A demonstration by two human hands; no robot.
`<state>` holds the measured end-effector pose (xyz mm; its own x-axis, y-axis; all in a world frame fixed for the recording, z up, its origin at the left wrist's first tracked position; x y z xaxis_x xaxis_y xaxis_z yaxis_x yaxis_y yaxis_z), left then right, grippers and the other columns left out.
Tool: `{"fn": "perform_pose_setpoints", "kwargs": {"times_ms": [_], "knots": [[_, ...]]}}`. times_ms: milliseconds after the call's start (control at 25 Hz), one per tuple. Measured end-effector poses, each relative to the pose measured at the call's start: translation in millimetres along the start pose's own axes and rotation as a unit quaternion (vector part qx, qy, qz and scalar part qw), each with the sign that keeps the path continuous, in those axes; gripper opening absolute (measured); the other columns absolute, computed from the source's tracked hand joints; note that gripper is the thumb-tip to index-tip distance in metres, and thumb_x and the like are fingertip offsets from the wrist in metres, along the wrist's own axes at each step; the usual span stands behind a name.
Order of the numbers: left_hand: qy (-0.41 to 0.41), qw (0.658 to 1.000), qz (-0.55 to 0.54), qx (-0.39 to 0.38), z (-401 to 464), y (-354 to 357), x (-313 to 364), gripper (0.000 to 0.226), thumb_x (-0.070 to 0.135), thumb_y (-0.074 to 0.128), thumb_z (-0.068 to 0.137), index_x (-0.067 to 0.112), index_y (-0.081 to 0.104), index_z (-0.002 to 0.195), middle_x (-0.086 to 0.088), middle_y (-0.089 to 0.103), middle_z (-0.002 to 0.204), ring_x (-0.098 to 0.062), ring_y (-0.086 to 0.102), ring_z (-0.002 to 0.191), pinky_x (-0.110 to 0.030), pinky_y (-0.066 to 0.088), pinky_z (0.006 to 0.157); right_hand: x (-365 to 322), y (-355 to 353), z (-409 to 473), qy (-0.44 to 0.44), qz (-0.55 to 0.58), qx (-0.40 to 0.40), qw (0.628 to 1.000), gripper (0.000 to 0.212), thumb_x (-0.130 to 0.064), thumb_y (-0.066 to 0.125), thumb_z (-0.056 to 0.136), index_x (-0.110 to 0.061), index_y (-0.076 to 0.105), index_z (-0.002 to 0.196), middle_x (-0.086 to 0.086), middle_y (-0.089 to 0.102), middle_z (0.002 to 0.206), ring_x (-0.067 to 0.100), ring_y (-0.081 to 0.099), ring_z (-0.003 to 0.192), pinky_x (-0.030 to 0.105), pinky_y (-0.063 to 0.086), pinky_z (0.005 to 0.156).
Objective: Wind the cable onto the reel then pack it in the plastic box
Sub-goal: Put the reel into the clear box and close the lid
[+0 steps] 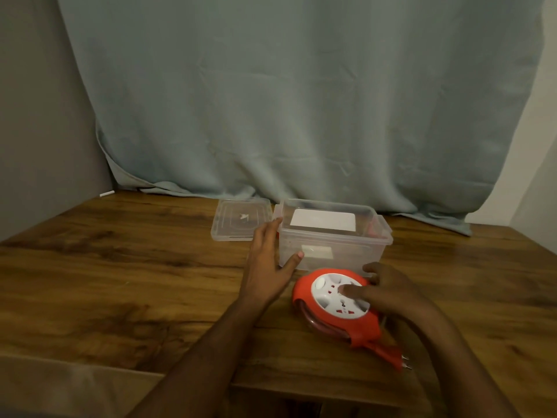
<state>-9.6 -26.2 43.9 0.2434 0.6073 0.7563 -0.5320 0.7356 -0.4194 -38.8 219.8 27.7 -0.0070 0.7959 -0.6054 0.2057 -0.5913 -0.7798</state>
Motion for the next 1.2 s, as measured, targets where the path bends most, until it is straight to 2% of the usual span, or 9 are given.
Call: {"fn": "perform_pose_setpoints", "kwargs": {"times_ms": [80,200,280,360,480,640,800,960,1200], "knots": [[0.002,1.000,-0.003,0.005,0,-2,1,0.078,0.035,0.077,0.095,0.030,0.035,0.160,0.004,0.034,0.162,-0.006,0.035,0.137,-0.049,0.052,0.112,7,0,10,0.018,0.035,-0.030,0.999,0.076,-0.045,0.085,0.084,-0.013,0.055,0.145,0.012,0.067,0.139,0.027,0.071,0.110,0.033,0.060,0.068],[0.004,1.000,0.002,0.005,1,-1,1,0.078,0.037,0.077,0.095,0.029,0.035,0.160,0.003,0.034,0.163,-0.012,0.039,0.142,-0.050,0.051,0.113,13,-2,17,0.017,0.090,-0.060,0.994,0.047,-0.036,0.087,0.082,-0.004,0.076,0.114,0.010,0.083,0.098,0.029,0.080,0.090,0.048,0.066,0.086],[0.008,1.000,0.001,0.008,1,-1,1,0.079,0.037,0.077,0.095,0.029,0.035,0.160,0.003,0.034,0.162,-0.012,0.038,0.141,-0.049,0.051,0.113,7,-7,13,0.005,0.131,-0.077,0.988,0.032,-0.028,0.085,0.085,-0.005,0.078,0.106,0.010,0.084,0.090,0.030,0.081,0.086,0.044,0.067,0.081],[0.007,1.000,0.000,0.007,1,-1,0,0.079,0.037,0.077,0.095,0.029,0.034,0.160,0.003,0.034,0.162,-0.006,0.034,0.137,-0.048,0.050,0.113,0,-10,7,-0.006,0.155,-0.088,0.984,0.032,-0.023,0.085,0.085,-0.004,0.076,0.109,0.010,0.084,0.090,0.028,0.081,0.082,0.036,0.067,0.070],[0.006,1.000,-0.003,0.002,1,0,-4,0.081,0.043,0.078,0.094,0.031,0.033,0.161,0.005,0.034,0.162,-0.007,0.036,0.138,-0.051,0.050,0.113,-20,-27,-7,-0.055,0.164,-0.052,0.984,0.035,-0.017,0.089,0.080,-0.007,0.075,0.111,0.012,0.084,0.097,0.031,0.081,0.090,0.047,0.066,0.084],[0.004,1.000,0.001,-0.006,1,3,-6,0.085,0.045,0.078,0.092,0.037,0.029,0.161,0.010,0.032,0.161,-0.017,0.040,0.146,-0.053,0.048,0.115,-87,-109,-48,-0.199,0.160,0.091,0.963,0.037,-0.007,0.091,0.075,-0.023,0.074,0.103,0.010,0.079,0.101,0.025,0.075,0.095,0.041,0.061,0.089],[0.009,1.000,-0.008,-0.004,2,1,-4,0.078,0.041,0.076,0.094,0.037,0.033,0.159,0.009,0.035,0.159,-0.017,0.043,0.143,-0.054,0.050,0.112,-164,-184,-62,-0.318,0.066,0.196,0.925,0.051,-0.012,0.088,0.080,-0.020,0.072,0.127,0.002,0.072,0.107,0.019,0.067,0.099,0.033,0.053,0.092],[0.008,1.000,-0.011,-0.013,2,3,-6,0.075,0.031,0.073,0.098,0.036,0.031,0.160,0.008,0.038,0.158,-0.008,0.041,0.139,-0.038,0.045,0.115,-217,-179,-12,-0.380,-0.079,0.177,0.904,0.046,-0.016,0.090,0.080,-0.014,0.077,0.124,0.003,0.074,0.101,0.011,0.064,0.083,0.016,0.047,0.075],[0.001,1.000,-0.022,-0.022,4,7,-10,0.076,0.013,0.067,0.102,0.039,0.029,0.162,0.007,0.038,0.164,-0.014,0.047,0.145,-0.044,0.050,0.115,-201,-105,76,-0.369,-0.064,0.048,0.926,0.045,-0.012,0.091,0.080,-0.010,0.078,0.123,0.005,0.079,0.101,0.016,0.072,0.089,0.037,0.058,0.093]]}}
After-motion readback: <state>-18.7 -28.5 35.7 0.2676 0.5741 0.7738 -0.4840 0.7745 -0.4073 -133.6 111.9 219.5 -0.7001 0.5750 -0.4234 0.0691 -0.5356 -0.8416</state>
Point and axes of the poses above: each hand's wrist, its own z-axis towards the middle knuckle, its own y-axis out of the palm, x = y × z, the point moved 10 cm from there along z, towards the middle knuckle
